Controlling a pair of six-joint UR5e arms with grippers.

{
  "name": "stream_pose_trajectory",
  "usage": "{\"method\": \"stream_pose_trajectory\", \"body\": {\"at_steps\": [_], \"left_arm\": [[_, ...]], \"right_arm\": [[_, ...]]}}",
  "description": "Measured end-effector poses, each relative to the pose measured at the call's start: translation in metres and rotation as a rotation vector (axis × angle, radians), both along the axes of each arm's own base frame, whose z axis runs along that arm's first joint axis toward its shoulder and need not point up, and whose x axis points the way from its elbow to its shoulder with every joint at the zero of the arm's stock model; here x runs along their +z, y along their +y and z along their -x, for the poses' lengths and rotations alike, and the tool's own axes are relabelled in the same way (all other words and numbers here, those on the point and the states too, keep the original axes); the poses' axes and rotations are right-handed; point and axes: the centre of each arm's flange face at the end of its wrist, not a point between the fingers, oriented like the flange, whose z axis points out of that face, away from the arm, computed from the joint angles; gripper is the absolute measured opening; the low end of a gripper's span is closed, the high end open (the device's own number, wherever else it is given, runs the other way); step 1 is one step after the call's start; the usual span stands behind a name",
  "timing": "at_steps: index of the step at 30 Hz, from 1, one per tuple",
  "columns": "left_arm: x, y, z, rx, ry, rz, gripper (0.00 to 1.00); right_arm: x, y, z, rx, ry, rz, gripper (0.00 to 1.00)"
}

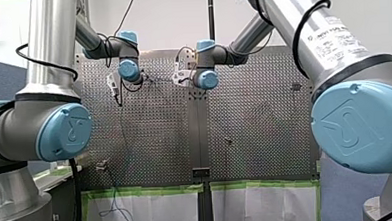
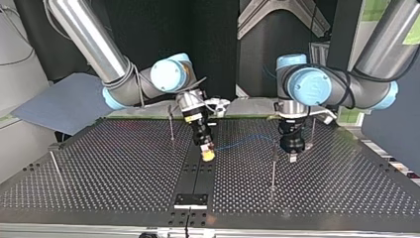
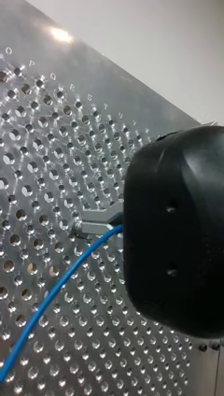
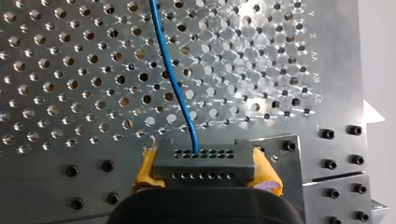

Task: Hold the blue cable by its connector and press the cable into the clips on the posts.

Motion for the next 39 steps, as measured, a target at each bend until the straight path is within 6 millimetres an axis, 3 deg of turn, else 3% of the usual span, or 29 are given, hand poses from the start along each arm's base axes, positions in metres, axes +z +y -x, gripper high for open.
{"method": "stream_pose_trajectory", "body": {"at_steps": [5,12,25,34,35,36,38,39], "left_arm": [[0.000,0.008,-0.004,0.015,0.009,0.004,0.00],[-0.015,0.008,-0.015,0.003,0.074,-0.038,0.00],[-0.002,0.015,-0.026,0.004,0.069,-0.047,0.00],[-0.002,0.020,-0.027,0.037,0.071,-0.053,0.00],[-0.002,0.021,-0.026,0.042,0.074,-0.057,0.14],[-0.003,0.022,-0.026,0.049,0.078,-0.064,0.14],[-0.003,0.023,-0.025,0.061,0.087,-0.077,0.30],[-0.004,0.023,-0.024,0.069,0.093,-0.086,0.30]], "right_arm": [[-0.006,-0.006,-0.002,-0.002,0.001,-0.004,0.00],[-0.007,-0.020,0.002,-0.020,-0.007,-0.006,0.00],[-0.017,-0.042,0.003,-0.040,-0.007,-0.008,0.00],[-0.020,-0.045,0.004,-0.042,-0.002,-0.014,0.00],[-0.020,-0.045,0.004,-0.042,-0.001,-0.015,0.00],[-0.020,-0.045,0.004,-0.043,0.000,-0.016,0.00],[-0.020,-0.045,0.004,-0.043,0.002,-0.019,0.00],[-0.021,-0.045,0.004,-0.043,0.004,-0.021,0.00]]}}
